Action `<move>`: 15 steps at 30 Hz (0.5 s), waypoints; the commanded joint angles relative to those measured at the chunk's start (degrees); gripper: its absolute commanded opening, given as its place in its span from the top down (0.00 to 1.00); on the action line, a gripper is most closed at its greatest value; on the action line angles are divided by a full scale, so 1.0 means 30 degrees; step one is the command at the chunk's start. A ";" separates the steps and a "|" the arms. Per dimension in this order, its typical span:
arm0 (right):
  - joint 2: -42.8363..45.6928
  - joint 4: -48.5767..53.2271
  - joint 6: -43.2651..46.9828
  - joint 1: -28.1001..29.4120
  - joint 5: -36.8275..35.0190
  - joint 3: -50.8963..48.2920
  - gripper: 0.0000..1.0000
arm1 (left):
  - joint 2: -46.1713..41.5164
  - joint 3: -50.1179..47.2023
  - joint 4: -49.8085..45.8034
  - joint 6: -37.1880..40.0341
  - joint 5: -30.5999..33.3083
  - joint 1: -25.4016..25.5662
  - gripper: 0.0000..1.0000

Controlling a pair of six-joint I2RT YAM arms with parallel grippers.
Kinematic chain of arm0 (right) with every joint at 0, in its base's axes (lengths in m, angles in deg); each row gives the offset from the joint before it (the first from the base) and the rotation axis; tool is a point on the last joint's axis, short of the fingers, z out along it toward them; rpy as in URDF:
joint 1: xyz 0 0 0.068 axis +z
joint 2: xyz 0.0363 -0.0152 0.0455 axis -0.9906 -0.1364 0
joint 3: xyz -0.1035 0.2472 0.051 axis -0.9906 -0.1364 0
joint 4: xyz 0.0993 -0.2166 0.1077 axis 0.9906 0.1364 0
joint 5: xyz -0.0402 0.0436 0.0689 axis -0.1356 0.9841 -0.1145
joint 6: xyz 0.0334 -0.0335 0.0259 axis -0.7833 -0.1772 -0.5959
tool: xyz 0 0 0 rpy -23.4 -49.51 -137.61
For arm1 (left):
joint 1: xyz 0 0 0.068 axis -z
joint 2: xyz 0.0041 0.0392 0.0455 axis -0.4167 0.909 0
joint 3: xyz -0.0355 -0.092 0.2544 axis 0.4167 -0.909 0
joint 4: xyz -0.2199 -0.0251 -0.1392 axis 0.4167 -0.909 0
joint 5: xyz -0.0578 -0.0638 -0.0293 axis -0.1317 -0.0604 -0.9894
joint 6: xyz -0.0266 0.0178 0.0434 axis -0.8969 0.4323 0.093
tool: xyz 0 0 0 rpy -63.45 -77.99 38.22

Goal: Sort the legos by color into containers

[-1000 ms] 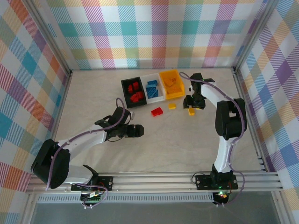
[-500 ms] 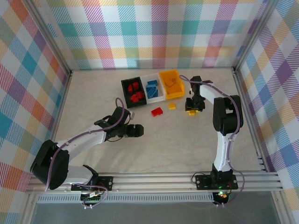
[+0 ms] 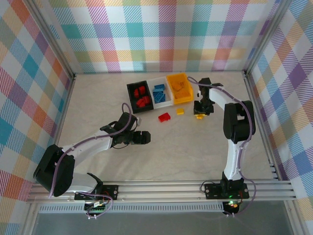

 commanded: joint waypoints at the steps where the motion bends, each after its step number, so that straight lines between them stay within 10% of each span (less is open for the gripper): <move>1: 0.0972 -0.0047 -0.0518 0.0547 0.1811 0.2116 0.67 | 0.0076 -0.0068 0.0168 -0.0001 -0.0045 -0.0121 0.20; 15: -0.7177 0.2306 -0.1103 0.1554 0.2862 1.6694 0.67 | -0.0408 -0.0290 -0.0709 0.0507 0.0386 -0.0454 0.20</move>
